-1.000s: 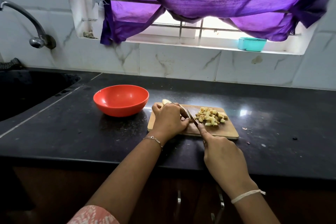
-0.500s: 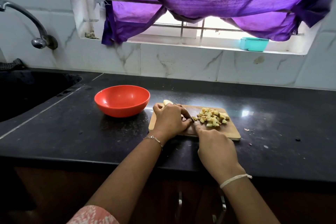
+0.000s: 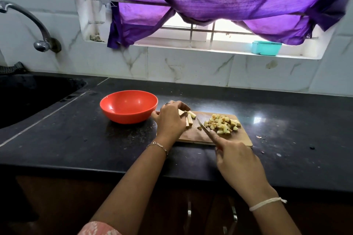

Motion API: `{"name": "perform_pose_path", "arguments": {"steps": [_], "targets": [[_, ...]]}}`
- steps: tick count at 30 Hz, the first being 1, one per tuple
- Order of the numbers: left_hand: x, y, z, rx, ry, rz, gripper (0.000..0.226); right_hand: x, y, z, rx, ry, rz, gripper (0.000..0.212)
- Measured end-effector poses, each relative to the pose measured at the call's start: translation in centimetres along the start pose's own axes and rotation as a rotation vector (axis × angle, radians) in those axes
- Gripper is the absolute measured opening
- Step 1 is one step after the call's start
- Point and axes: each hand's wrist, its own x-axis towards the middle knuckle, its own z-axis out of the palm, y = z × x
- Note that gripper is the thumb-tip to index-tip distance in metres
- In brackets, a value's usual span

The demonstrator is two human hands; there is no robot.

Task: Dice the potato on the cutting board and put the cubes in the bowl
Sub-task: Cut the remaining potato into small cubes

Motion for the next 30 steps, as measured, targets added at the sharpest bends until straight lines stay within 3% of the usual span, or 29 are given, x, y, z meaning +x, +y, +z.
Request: {"name": "perform_pose_path", "arguments": {"steps": [3,9,13,16,22,30], "targets": [[0.0,-0.1,-0.2,0.014,0.008,0.0,0.023,0.0,-0.6,0.3,-0.035,-0.023,-0.023,0.048],[-0.1,-0.5,-0.2,0.111,-0.026,0.046,0.014,0.7,-0.1,0.7,-0.129,-0.022,0.026,0.057],[-0.5,-0.5,0.1,0.257,-0.166,0.151,0.031,0.8,0.7,0.3,-0.143,-0.035,0.079,0.056],[-0.6,-0.4,0.3,0.322,-0.246,0.214,0.032,0.8,1.0,0.1,-0.149,-0.032,0.086,0.056],[-0.7,-0.3,0.0,0.259,-0.215,0.216,0.015,0.8,1.0,0.5,-0.119,-0.028,0.086,0.058],[-0.5,-0.7,-0.7,0.29,-0.177,0.233,0.015,1.3,0.9,1.2,-0.082,0.071,0.092,0.055]]}}
